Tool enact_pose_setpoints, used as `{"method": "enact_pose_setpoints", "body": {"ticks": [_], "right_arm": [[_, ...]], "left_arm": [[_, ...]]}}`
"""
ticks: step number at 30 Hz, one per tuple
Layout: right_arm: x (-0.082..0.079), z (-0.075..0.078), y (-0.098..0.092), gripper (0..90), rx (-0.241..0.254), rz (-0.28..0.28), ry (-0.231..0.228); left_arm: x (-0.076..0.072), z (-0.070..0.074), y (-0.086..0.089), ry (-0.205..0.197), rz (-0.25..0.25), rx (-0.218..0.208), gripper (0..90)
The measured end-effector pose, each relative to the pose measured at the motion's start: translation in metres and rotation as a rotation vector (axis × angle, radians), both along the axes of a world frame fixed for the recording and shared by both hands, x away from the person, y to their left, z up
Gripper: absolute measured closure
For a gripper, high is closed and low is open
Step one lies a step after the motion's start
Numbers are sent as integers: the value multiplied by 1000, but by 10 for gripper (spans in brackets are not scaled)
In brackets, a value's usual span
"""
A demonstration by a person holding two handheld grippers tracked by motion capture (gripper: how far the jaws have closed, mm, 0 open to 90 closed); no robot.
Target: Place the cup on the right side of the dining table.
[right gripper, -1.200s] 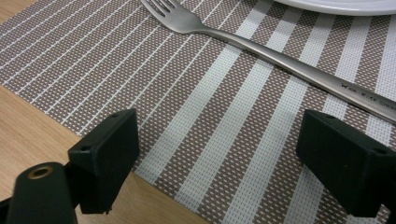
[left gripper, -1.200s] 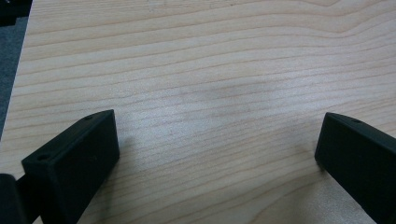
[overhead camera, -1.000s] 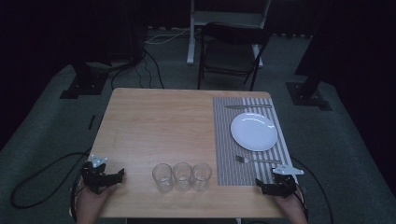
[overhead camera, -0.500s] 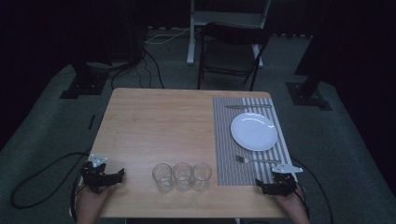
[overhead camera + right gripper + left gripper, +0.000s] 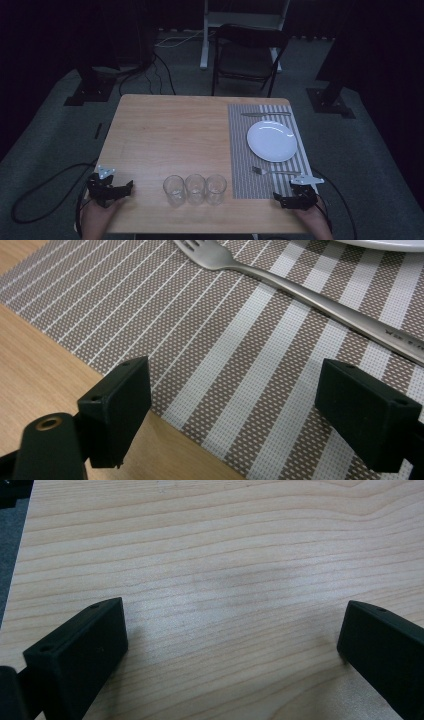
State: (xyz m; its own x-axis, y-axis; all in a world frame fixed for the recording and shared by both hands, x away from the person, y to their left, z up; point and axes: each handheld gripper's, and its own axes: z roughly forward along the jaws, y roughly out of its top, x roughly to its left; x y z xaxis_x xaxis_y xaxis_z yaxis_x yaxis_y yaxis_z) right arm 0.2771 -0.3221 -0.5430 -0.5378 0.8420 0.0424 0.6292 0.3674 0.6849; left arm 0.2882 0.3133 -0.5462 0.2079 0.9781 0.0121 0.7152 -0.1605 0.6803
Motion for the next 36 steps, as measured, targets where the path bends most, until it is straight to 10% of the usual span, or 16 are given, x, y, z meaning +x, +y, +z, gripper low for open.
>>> {"method": "enact_pose_setpoints", "body": {"ticks": [17, 36], "right_arm": [[-5, 24, 19, 159, 63, 88, -37], [0, 70, 81, 159, 128, 293, -104]], "left_arm": [[0, 0, 0, 0, 0, 0, 1], [0, 0, 0, 0, 0, 0, 1]]}}
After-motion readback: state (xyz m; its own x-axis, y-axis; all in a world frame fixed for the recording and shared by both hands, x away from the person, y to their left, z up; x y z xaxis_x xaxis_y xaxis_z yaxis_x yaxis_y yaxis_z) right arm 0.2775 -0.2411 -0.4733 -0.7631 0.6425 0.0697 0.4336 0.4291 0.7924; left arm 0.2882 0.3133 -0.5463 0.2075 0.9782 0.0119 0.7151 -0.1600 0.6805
